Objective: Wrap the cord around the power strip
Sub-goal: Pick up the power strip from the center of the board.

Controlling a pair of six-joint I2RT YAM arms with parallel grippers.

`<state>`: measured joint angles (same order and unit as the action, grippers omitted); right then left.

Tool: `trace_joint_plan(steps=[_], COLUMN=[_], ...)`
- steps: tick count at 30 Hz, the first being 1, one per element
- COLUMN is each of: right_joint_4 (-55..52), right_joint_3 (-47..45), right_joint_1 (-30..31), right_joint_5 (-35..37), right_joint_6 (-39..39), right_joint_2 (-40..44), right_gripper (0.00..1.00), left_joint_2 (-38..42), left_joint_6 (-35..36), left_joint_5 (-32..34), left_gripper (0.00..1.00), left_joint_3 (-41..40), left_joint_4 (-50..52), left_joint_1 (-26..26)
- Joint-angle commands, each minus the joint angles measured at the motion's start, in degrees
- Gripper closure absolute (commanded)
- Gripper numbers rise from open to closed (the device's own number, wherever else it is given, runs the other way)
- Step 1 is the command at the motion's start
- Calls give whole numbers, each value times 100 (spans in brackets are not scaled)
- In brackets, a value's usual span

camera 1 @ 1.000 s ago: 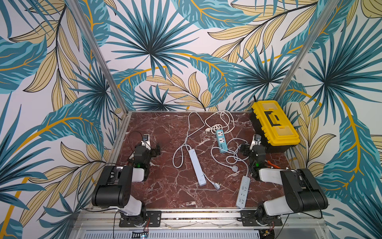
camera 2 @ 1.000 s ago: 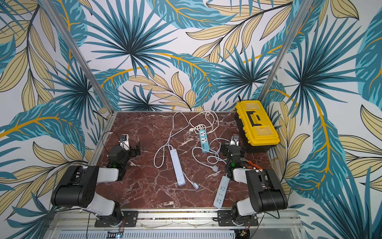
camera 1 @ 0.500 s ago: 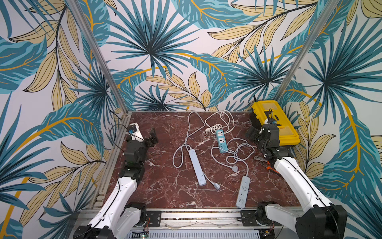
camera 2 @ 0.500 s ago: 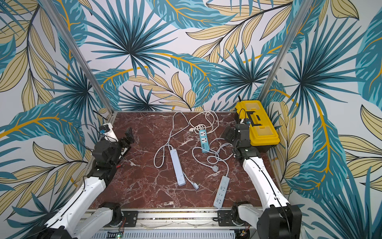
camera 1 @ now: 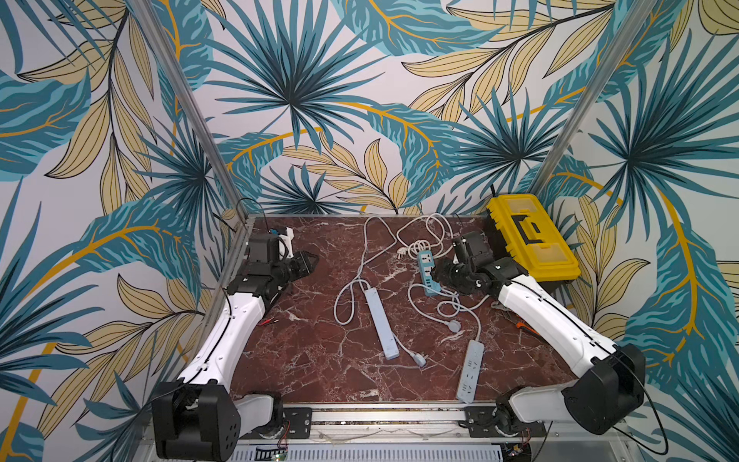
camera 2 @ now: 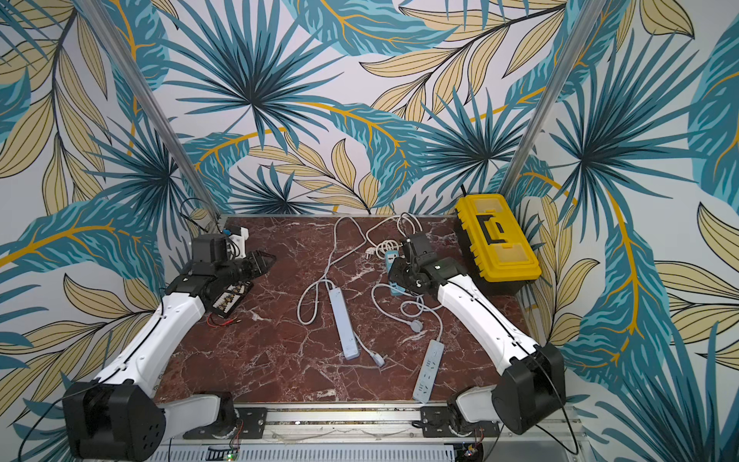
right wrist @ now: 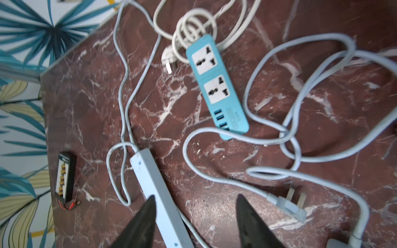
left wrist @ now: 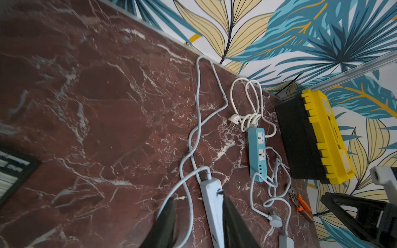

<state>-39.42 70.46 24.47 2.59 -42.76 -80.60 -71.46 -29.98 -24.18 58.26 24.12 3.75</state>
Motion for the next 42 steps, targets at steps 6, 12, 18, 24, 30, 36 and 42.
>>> trace_joint_plan(steps=[6, 12, 18, 24, 30, 36, 42], right_joint_4=[-507, -595, -904, -1536, -1864, -2150, -2260], right_joint_3=[378, 734, 1481, 2513, 3478, 4257, 4766], right_joint_1=[821, 1259, 1814, 2123, 2287, 2290, 2257], right_joint_5=[333, 458, 603, 959, 977, 1182, 1323], right_joint_6=[-503, -556, -289, 315, 815, 960, 860], right_joint_2=[-700, -1211, -2061, -3125, -4177, -5002, -5606], right_gripper=[100, 100, 65, 12, 8, 12, 28], left_joint_2=[-407, -440, -263, 159, 349, 527, 798], left_joint_6=[-87, -77, 309, 628, 382, 508, 610], left_joint_5=[44, 527, 1754, 2019, 1289, 902, 1133], left_gripper=[99, 100, 98, 17, 0, 0, 6], left_joint_3=[189, 195, 255, 199, 199, 217, 230], left_joint_4=[1055, 1202, 1739, 1772, 1763, 1764, 1760], left_joint_1=[632, 1056, 1213, 1190, 724, 521, 826])
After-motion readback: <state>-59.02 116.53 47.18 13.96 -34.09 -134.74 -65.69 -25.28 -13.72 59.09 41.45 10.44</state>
